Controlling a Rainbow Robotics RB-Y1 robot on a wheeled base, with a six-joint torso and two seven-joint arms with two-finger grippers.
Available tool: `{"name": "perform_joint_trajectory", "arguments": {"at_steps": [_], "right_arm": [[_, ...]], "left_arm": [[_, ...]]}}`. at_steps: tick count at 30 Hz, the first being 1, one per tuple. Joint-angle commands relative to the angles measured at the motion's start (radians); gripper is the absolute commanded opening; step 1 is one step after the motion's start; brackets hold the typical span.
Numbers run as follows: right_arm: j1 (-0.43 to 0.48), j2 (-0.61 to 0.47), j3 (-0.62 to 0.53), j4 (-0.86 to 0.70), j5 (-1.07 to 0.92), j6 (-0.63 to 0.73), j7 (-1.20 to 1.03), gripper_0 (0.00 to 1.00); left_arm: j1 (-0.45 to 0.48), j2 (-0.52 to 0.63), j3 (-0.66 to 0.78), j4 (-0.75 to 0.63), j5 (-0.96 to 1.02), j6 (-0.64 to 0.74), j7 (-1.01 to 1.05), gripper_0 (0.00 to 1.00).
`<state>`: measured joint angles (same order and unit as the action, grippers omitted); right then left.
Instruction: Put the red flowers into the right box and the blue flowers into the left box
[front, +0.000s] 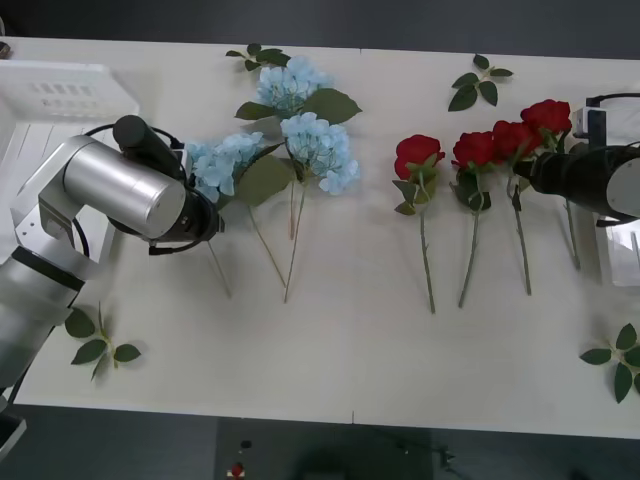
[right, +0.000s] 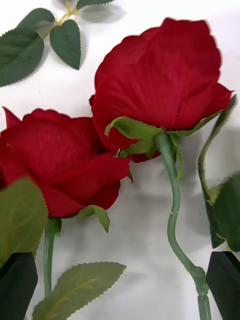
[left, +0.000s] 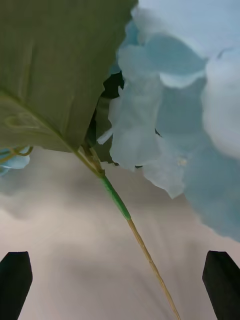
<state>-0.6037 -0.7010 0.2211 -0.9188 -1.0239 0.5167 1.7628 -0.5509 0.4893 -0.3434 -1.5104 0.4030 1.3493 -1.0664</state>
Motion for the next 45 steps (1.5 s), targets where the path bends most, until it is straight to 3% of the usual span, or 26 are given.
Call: {"name": "perform_joint_trajectory", "arguments": {"at_steps": [1, 7, 12, 15, 17, 18, 19, 20, 22, 23, 24, 25, 34, 45], "right_arm": [[-0.03, 0.012, -0.019, 0.028, 0.015, -0.04, 0.012, 1.0], [-0.033, 0.018, -0.019, 0.061, 0.035, -0.055, 0.014, 1.0], [-0.033, 0.018, -0.019, 0.072, 0.039, -0.055, 0.011, 1.0], [-0.033, 0.025, -0.019, 0.072, 0.028, -0.053, 0.007, 1.0], [-0.031, 0.032, -0.017, 0.072, 0.002, -0.053, 0.007, 1.0], [-0.033, 0.035, -0.017, 0.072, -0.005, -0.053, 0.009, 1.0], [-0.033, 0.04, -0.017, 0.072, -0.013, -0.053, 0.009, 1.0], [-0.033, 0.043, -0.017, 0.072, -0.013, -0.055, 0.009, 1.0], [-0.033, 0.046, -0.017, 0.072, -0.013, -0.061, 0.009, 0.65], [-0.033, 0.046, -0.019, 0.072, -0.013, -0.066, 0.009, 0.21], [-0.031, 0.046, -0.017, 0.072, -0.012, -0.069, 0.007, 0.06], [-0.033, 0.046, -0.019, 0.072, -0.012, -0.07, 0.007, 0.0], [-0.031, 0.044, -0.019, 0.072, -0.004, -0.083, 0.006, 0.0], [-0.041, 0.025, -0.022, 0.07, 0.008, -0.086, 0.017, 0.0]], "left_arm": [[-0.027, -0.017, -0.017, 0.016, -0.056, 0.001, -0.001, 1.0], [-0.037, -0.038, -0.02, 0.088, -0.059, -0.039, -0.009, 1.0], [-0.044, -0.044, -0.04, 0.144, -0.061, -0.085, -0.017, 0.93], [-0.047, -0.044, -0.049, 0.157, -0.066, -0.095, -0.017, 0.66], [-0.047, -0.044, -0.049, 0.157, -0.066, -0.095, -0.017, 0.15], [-0.047, -0.044, -0.049, 0.157, -0.066, -0.095, -0.015, 0.05], [-0.047, -0.046, -0.049, 0.157, -0.066, -0.093, -0.013, 0.0], [-0.047, -0.044, -0.049, 0.157, -0.069, -0.095, -0.012, 0.0], [-0.049, -0.044, -0.048, 0.145, -0.075, -0.101, -0.007, 0.0], [-0.049, -0.04, -0.046, 0.131, -0.079, -0.108, -0.007, 0.0], [-0.049, -0.038, -0.046, 0.124, -0.079, -0.111, -0.007, 0.0], [-0.049, -0.032, -0.043, 0.104, -0.079, -0.118, -0.006, 0.0], [-0.011, 0.055, -0.029, -0.106, -0.013, -0.134, -0.006, 0.0], [0.206, 0.224, 0.078, -0.429, 0.039, -0.142, -0.03, 0.0]]}}
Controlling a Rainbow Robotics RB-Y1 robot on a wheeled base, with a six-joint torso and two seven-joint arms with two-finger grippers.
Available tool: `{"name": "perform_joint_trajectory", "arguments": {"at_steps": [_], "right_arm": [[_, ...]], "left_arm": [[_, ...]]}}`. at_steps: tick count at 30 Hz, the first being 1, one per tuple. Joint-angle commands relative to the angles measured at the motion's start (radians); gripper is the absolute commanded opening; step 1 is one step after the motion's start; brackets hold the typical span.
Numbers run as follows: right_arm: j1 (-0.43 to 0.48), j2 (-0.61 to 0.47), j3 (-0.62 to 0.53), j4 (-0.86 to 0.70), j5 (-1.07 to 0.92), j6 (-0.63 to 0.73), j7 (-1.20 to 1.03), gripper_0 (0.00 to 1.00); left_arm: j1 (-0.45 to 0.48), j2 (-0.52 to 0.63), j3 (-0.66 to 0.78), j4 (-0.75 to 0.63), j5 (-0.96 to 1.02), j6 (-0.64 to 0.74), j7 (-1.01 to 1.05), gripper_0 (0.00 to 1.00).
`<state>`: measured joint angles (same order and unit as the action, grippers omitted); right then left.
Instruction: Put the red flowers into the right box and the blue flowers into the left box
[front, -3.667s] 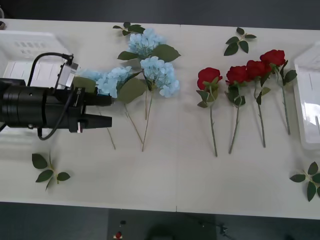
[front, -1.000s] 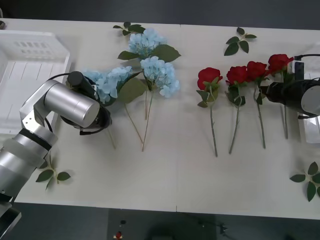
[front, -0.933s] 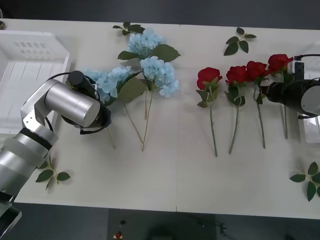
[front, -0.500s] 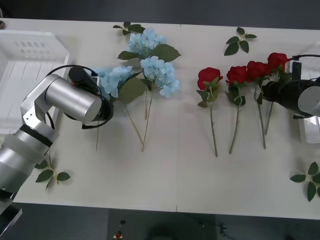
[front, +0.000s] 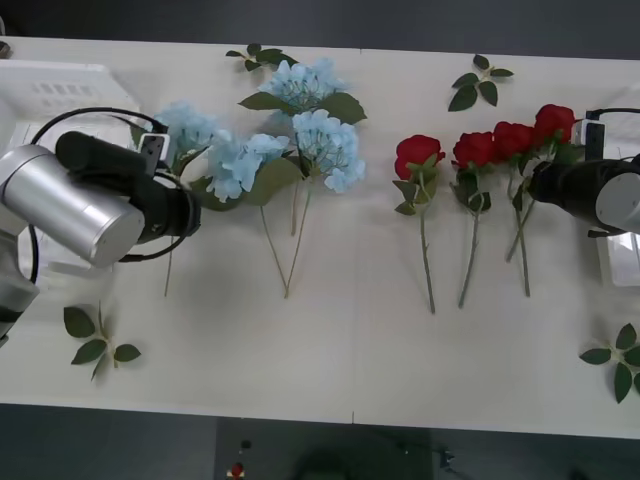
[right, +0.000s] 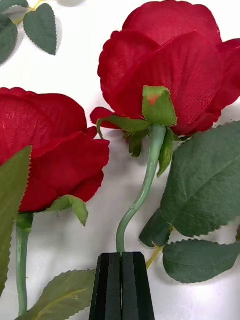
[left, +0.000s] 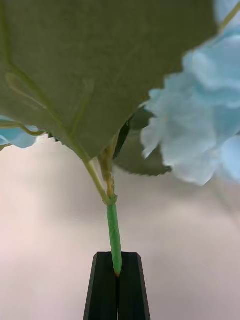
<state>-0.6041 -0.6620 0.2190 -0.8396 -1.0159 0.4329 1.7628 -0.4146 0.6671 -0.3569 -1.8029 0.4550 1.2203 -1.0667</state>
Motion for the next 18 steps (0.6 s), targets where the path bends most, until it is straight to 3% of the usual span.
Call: {"name": "perform_joint_trajectory", "arguments": {"at_steps": [1, 6, 9, 13, 17, 18], "right_arm": [[-0.04, -0.018, -0.021, -0.012, -0.004, 0.001, 0.017, 0.0], [-0.04, -0.08, -0.055, -0.084, -0.081, 0.11, 0.017, 0.0], [-0.039, -0.122, -0.059, -0.127, -0.131, 0.175, 0.02, 0.0], [-0.025, -0.177, -0.059, -0.182, -0.219, 0.225, 0.023, 0.0], [-0.01, -0.208, -0.066, -0.219, -0.271, 0.248, 0.026, 0.0], [-0.008, -0.209, -0.066, -0.217, -0.27, 0.244, 0.027, 0.1]], "left_arm": [[0.082, 0.052, 0.104, -0.156, -0.012, -0.013, -0.033, 0.0], [0.154, 0.104, 0.251, -0.357, -0.013, -0.01, -0.05, 0.0], [0.169, 0.126, 0.346, -0.401, -0.015, -0.007, -0.062, 0.0], [0.181, 0.146, 0.461, -0.378, -0.022, -0.008, -0.067, 0.0], [0.181, 0.203, 0.513, -0.268, -0.015, -0.033, -0.081, 0.0], [0.181, 0.226, 0.516, -0.22, -0.003, -0.058, -0.084, 0.0]]}}
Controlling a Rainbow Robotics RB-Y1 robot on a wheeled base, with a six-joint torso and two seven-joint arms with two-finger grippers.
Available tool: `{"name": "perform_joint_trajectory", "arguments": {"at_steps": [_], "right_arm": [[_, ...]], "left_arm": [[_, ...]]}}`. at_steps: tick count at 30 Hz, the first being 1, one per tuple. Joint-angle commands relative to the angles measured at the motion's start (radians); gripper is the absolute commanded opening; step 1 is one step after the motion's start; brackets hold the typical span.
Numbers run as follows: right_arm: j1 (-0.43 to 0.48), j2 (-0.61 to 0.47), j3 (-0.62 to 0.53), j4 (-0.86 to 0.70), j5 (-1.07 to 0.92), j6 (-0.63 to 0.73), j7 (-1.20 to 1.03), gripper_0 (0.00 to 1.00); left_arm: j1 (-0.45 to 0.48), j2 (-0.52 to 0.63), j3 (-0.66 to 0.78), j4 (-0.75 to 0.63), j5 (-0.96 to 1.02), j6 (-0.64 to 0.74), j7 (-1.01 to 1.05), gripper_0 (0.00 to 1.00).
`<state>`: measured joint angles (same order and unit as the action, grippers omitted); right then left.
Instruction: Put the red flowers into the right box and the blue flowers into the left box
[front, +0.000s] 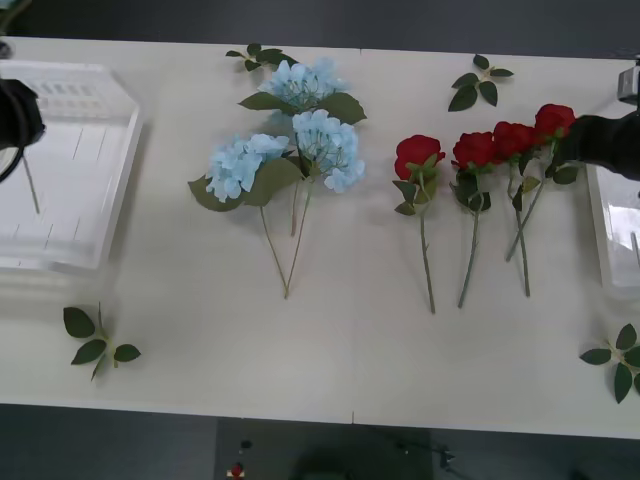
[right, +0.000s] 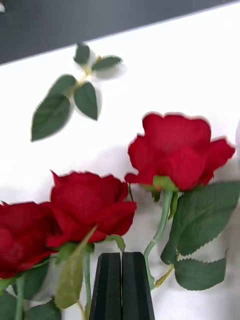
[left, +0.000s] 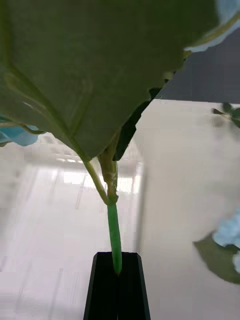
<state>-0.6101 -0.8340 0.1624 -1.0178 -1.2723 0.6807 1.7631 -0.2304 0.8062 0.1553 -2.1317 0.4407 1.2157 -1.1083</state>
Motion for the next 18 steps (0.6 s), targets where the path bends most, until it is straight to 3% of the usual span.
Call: {"name": "perform_joint_trajectory", "arguments": {"at_steps": [1, 2, 3, 4, 7, 12, 13, 14, 15, 16, 18], "right_arm": [[-0.002, -0.037, -0.009, -0.039, -0.012, -0.009, 0.027, 0.28], [0.001, -0.037, -0.009, -0.038, -0.007, -0.02, 0.027, 0.64], [0.003, -0.036, -0.009, -0.035, -0.004, -0.03, 0.029, 0.92], [0.003, -0.031, -0.009, -0.027, 0.001, -0.036, 0.03, 1.0], [0.003, -0.017, -0.009, -0.01, 0.011, -0.056, 0.036, 1.0], [0.001, 0.012, -0.009, 0.021, 0.053, -0.095, 0.039, 1.0], [0.003, 0.022, -0.009, 0.031, 0.076, -0.109, 0.035, 1.0], [0.001, 0.027, -0.009, 0.036, 0.086, -0.118, 0.035, 1.0], [0.003, 0.038, -0.009, 0.048, 0.103, -0.135, 0.032, 1.0], [0.001, 0.052, -0.007, 0.065, 0.114, -0.153, 0.032, 1.0], [0.001, 0.064, -0.009, 0.084, 0.116, -0.174, 0.03, 1.0]], "left_arm": [[-0.003, 0.099, 0.004, 0.135, 0.021, -0.067, -0.044, 0.0], [-0.003, 0.125, 0.004, 0.188, 0.042, -0.104, -0.051, 0.0], [-0.003, 0.146, 0.006, 0.25, 0.072, -0.142, -0.077, 0.0], [-0.003, 0.166, 0.006, 0.311, 0.104, -0.188, -0.113, 0.0], [-0.006, 0.199, 0.007, 0.457, 0.19, -0.318, -0.216, 0.0], [-0.023, 0.203, 0.007, 0.598, 0.297, -0.421, -0.389, 0.02], [-0.023, 0.202, 0.007, 0.61, 0.306, -0.433, -0.418, 0.11], [-0.023, 0.202, 0.007, 0.612, 0.308, -0.436, -0.432, 0.29], [-0.023, 0.202, 0.007, 0.613, 0.308, -0.438, -0.447, 0.58], [-0.023, 0.202, 0.007, 0.613, 0.312, -0.436, -0.464, 0.8], [-0.023, 0.202, 0.007, 0.612, 0.32, -0.438, -0.487, 0.93]]}}
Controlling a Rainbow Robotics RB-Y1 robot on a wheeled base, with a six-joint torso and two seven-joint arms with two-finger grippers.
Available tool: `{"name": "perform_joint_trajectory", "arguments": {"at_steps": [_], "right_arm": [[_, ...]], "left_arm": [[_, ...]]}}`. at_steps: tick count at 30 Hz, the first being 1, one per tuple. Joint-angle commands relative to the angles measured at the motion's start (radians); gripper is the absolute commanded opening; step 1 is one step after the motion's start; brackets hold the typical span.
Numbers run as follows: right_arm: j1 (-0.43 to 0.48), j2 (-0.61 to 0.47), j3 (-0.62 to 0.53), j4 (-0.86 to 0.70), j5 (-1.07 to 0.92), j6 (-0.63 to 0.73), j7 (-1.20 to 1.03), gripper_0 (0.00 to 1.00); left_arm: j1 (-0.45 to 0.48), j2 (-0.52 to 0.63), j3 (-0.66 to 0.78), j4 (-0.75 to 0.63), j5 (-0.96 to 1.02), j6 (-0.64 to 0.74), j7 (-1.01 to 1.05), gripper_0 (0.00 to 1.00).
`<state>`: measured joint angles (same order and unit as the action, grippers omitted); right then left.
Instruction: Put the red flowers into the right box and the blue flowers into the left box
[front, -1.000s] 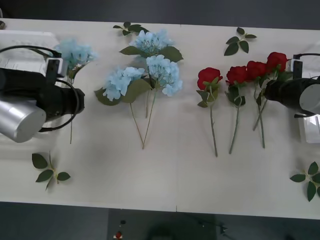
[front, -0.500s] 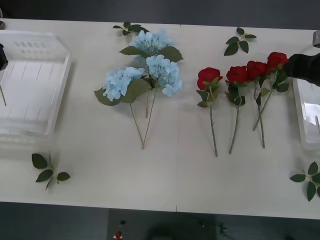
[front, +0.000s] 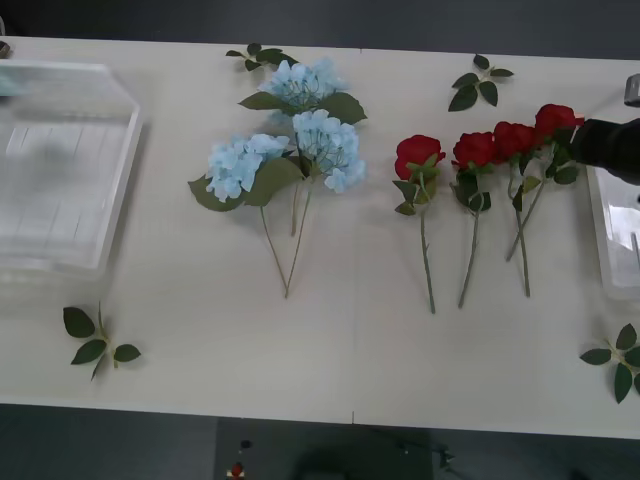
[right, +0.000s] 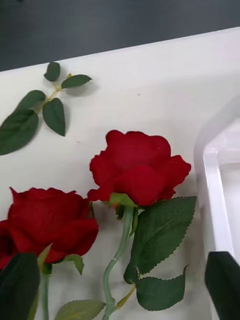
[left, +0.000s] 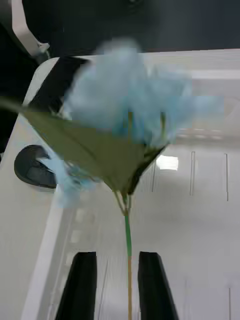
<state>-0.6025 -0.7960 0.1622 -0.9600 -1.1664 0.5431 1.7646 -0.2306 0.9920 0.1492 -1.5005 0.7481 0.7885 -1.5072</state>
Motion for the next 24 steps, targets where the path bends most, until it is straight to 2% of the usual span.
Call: {"name": "perform_joint_trajectory", "arguments": {"at_steps": [1, 5, 11, 14, 20, 24], "right_arm": [[-0.007, 0.037, -0.009, 0.04, 0.01, -0.051, 0.027, 1.0], [-0.007, 0.066, -0.009, 0.076, 0.011, -0.089, 0.027, 1.0], [-0.007, 0.097, -0.009, 0.116, 0.011, -0.121, 0.027, 1.0], [-0.007, 0.107, -0.009, 0.13, 0.013, -0.129, 0.027, 1.0], [-0.007, 0.124, -0.009, 0.142, 0.025, -0.13, 0.032, 1.0], [-0.007, 0.133, -0.007, 0.164, 0.044, -0.135, 0.038, 1.0]], "left_arm": [[-0.023, 0.016, 0.013, -0.026, 0.022, -0.011, -0.107, 1.0], [-0.012, 0.016, 0.013, -0.053, 0.114, 0.002, -0.176, 1.0], [-0.027, -0.006, 0.015, -0.205, 0.272, 0.195, -0.255, 1.0], [-0.062, -0.061, -0.005, -0.264, 0.274, 0.285, -0.252, 1.0], [-0.102, -0.191, -0.053, -0.267, 0.261, 0.384, -0.242, 1.0], [-0.142, -0.329, -0.074, -0.264, 0.149, 0.469, -0.225, 1.0]]}}
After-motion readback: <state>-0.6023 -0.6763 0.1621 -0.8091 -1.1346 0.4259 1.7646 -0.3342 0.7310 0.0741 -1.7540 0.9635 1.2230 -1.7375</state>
